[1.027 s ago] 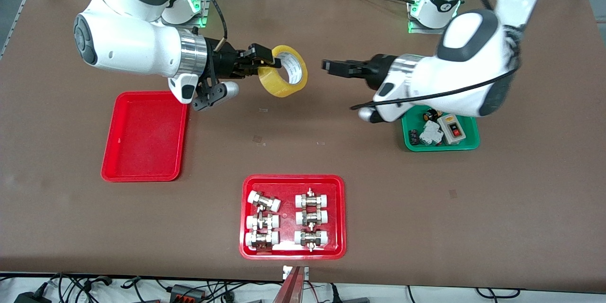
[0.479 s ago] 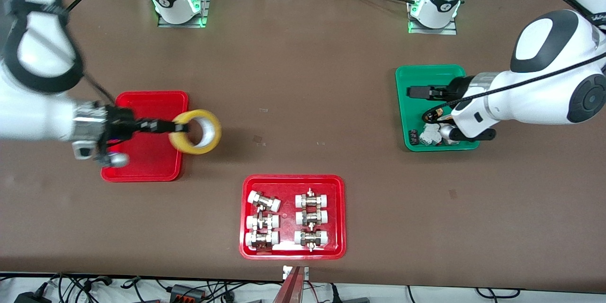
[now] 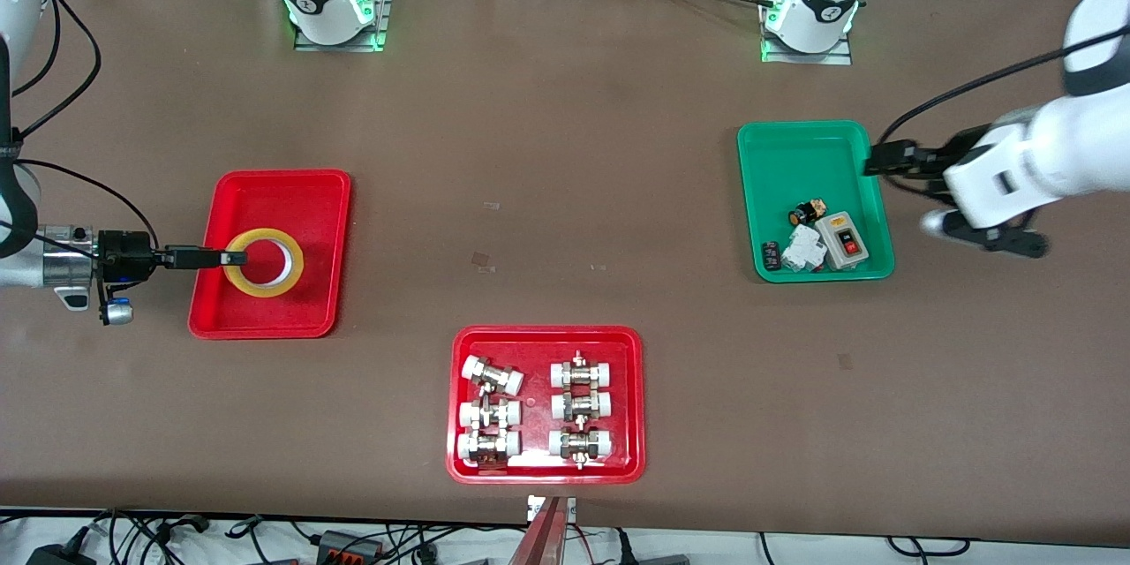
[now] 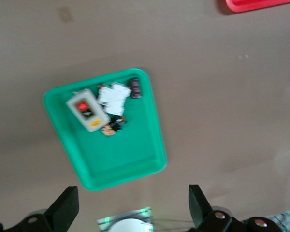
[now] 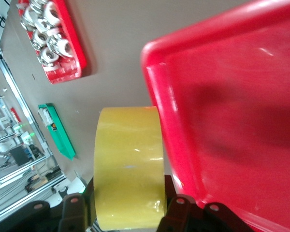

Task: Left arm passes tape to right arm into tray
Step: 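Lower the tape into the empty red tray with the right gripper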

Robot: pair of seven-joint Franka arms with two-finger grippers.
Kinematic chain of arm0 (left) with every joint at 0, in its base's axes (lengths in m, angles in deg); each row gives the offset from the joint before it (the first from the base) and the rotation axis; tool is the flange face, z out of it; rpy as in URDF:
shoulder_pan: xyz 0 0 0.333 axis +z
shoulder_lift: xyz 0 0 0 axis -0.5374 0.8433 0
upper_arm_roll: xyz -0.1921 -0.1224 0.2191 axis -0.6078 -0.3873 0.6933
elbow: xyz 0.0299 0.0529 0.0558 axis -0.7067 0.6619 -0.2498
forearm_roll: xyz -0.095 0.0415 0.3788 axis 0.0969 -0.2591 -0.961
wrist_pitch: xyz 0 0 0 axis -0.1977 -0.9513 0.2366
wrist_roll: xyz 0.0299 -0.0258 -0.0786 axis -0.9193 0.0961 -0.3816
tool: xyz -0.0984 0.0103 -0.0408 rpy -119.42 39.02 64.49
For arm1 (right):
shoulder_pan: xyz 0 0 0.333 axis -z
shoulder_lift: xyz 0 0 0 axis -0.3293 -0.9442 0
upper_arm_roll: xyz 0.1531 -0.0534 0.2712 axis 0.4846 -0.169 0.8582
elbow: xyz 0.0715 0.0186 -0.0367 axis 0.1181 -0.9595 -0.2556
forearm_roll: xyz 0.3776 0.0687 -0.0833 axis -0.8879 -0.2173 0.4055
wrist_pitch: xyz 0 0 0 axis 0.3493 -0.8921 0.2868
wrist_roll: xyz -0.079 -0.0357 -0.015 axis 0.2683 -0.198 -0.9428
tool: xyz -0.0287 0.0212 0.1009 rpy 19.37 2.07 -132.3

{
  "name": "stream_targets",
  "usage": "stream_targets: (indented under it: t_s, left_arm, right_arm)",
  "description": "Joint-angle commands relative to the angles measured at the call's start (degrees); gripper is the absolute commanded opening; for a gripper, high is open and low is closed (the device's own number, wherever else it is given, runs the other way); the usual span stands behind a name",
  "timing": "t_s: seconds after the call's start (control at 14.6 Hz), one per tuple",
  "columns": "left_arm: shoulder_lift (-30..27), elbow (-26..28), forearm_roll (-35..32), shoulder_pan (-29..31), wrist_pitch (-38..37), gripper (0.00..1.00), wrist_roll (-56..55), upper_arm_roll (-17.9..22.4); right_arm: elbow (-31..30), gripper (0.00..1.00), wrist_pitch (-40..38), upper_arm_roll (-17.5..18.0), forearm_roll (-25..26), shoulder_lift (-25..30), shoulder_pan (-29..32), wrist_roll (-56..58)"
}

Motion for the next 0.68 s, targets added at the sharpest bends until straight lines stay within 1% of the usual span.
stream_targets:
  t_s: [0.0,0.07,0.21,0.27,0.34,0.41,0.55,0.62]
  left_arm:
    - [-6.70,3.55,-0.89,-5.84,1.86,1.00,4.76,8.26]
    - [-8.81,5.73,-1.06,-6.20,2.29,1.00,4.51,8.97]
    - [-15.13,12.93,-1.76,-8.56,6.32,1.00,3.20,10.99]
    - [-17.33,15.05,-5.16,-9.62,7.82,1.00,1.88,10.91]
    - [-18.57,16.03,-7.28,-10.58,8.01,1.00,-0.13,10.65]
    - [-19.10,17.00,-7.48,-11.90,7.84,1.00,-1.80,11.00]
    - [-19.11,16.05,-7.83,-12.96,7.66,1.00,-2.00,11.09]
    - [-18.76,14.82,-7.83,-13.31,7.92,1.00,-2.08,11.09]
  right_arm:
    - [-0.02,0.40,-1.26,1.34,2.73,-1.09,1.41,3.71]
    - [-0.11,0.40,-1.35,1.34,3.00,-2.05,1.76,4.50]
    - [-0.90,0.43,-1.09,1.34,4.74,-2.85,1.85,5.12]
    - [-0.90,0.43,-1.00,1.34,5.54,-2.94,1.76,5.13]
    - [-0.90,0.43,-1.00,1.34,5.63,-3.11,1.76,5.21]
    - [-0.90,0.45,-0.65,1.34,5.64,-3.64,1.68,5.13]
    - [-0.81,0.46,-0.21,1.34,5.64,-4.34,1.59,5.21]
    - [-0.81,0.49,-0.12,1.34,5.64,-4.52,1.59,5.47]
